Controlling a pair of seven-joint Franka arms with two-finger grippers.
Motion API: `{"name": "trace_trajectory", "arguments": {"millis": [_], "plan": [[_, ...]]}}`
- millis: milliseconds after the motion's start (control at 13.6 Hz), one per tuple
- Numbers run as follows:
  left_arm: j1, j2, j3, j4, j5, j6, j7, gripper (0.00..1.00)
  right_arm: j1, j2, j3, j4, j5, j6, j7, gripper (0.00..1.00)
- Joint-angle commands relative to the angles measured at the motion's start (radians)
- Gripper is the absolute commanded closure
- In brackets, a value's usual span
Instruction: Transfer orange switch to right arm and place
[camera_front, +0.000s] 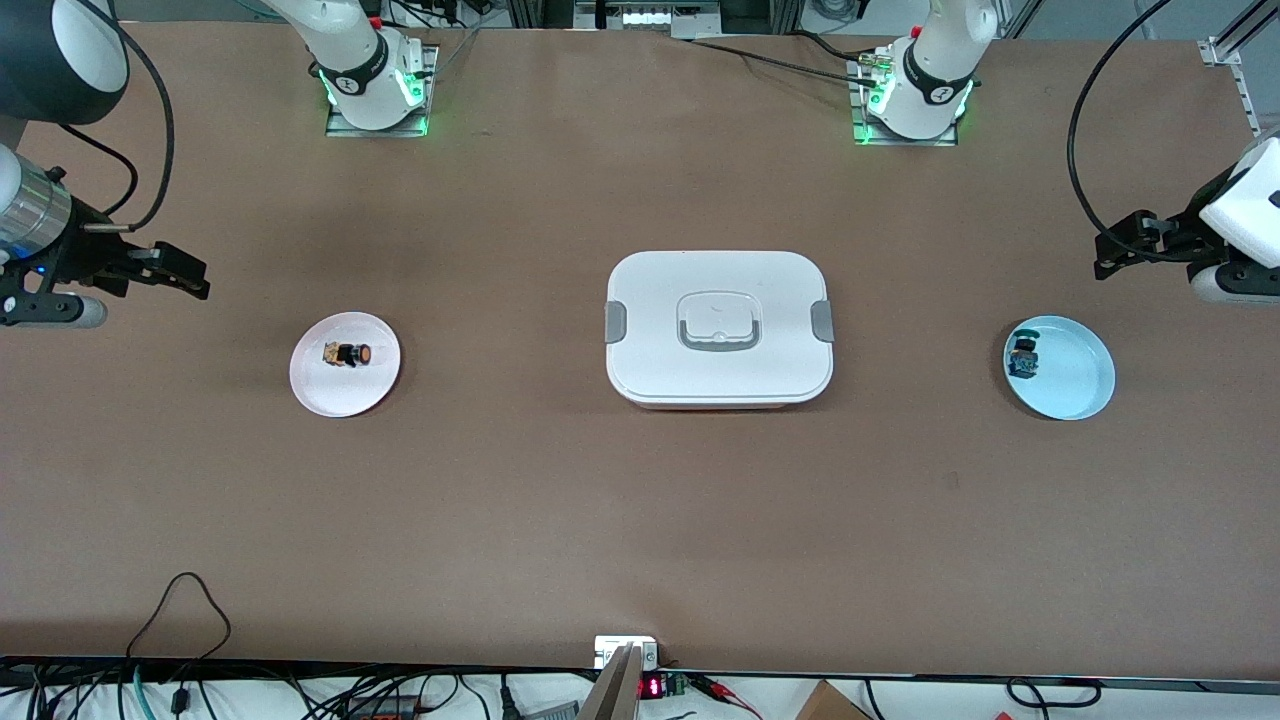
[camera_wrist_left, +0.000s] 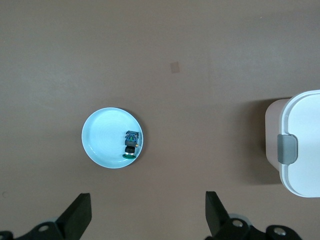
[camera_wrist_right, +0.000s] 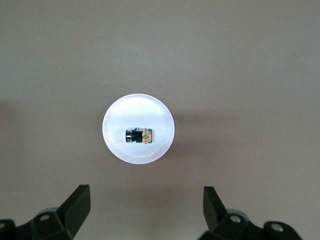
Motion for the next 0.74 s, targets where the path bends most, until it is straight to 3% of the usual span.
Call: {"name": "trace_trajectory", "arguments": {"millis": [0, 662], "plan": [[0.009, 0.013, -0.004, 0.032, -0.017, -0.022, -0.007, 0.0, -0.002, -0.03, 0.003, -0.023, -0.013, 0.008, 0.002, 0.0], [0.007, 0.015, -0.004, 0.037, -0.022, -0.022, -0.007, 0.0, -0.004, -0.019, 0.001, 0.06, 0.001, -0.079, -0.047, 0.0]]}}
